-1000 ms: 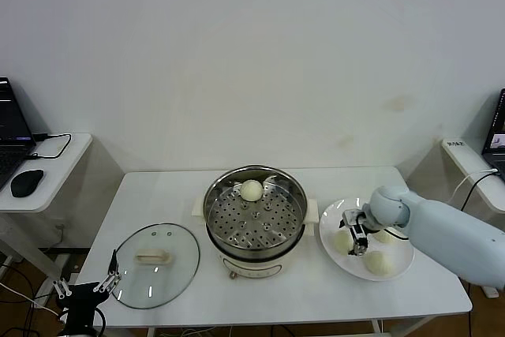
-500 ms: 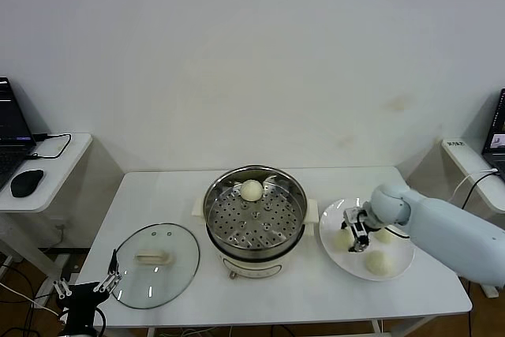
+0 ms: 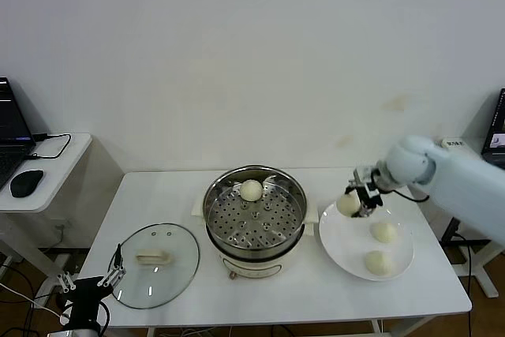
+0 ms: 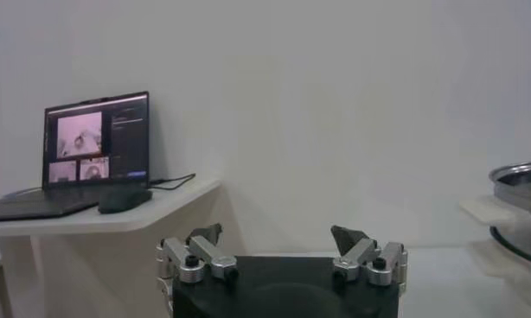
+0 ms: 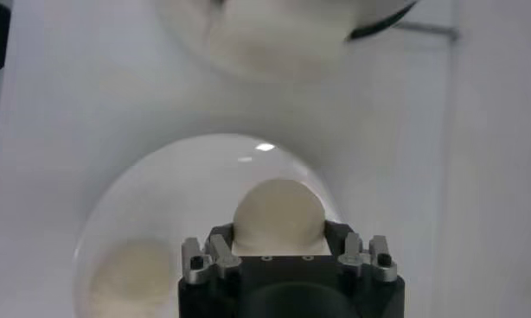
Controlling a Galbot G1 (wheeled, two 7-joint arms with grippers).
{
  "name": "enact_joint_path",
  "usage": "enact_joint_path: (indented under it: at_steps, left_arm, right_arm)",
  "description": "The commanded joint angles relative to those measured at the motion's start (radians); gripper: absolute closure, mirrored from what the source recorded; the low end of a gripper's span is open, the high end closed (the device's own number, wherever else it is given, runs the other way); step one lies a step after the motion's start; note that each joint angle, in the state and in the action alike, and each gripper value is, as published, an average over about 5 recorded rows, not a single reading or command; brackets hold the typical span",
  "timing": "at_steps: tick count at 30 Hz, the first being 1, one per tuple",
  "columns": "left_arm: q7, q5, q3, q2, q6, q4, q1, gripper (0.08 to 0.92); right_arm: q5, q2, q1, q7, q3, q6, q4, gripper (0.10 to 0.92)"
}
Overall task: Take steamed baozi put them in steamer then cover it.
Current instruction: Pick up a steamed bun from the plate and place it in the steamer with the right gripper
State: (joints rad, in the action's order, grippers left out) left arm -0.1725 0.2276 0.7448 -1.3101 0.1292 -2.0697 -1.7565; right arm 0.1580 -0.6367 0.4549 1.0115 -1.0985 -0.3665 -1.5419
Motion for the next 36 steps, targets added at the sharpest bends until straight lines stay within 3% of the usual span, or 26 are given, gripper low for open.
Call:
enact_joint_path:
  at_steps: [1,16,36]
  left_arm:
    - [0.001,0.001,-0.005,0.003,-0.002,-0.003,0.004,0.177]
    - [0.002,0.022,0.041,-0.002,-0.012,-0.015,0.012,0.177]
    - [0.002,0.029,0.055,-0.010,-0.009,-0.018,0.010,0.177]
  right_arm:
    - [0.279,-0.155,0.343,-0.057,-0.185,-0.105,-0.086,0.372]
    - [0.432,-0.596,0.073,-0.253,-0.131,-0.307,0.074,0.364]
    - [0.343,-0.691,-0.092,-0.319,-0.126,-0.358,0.234,0.355]
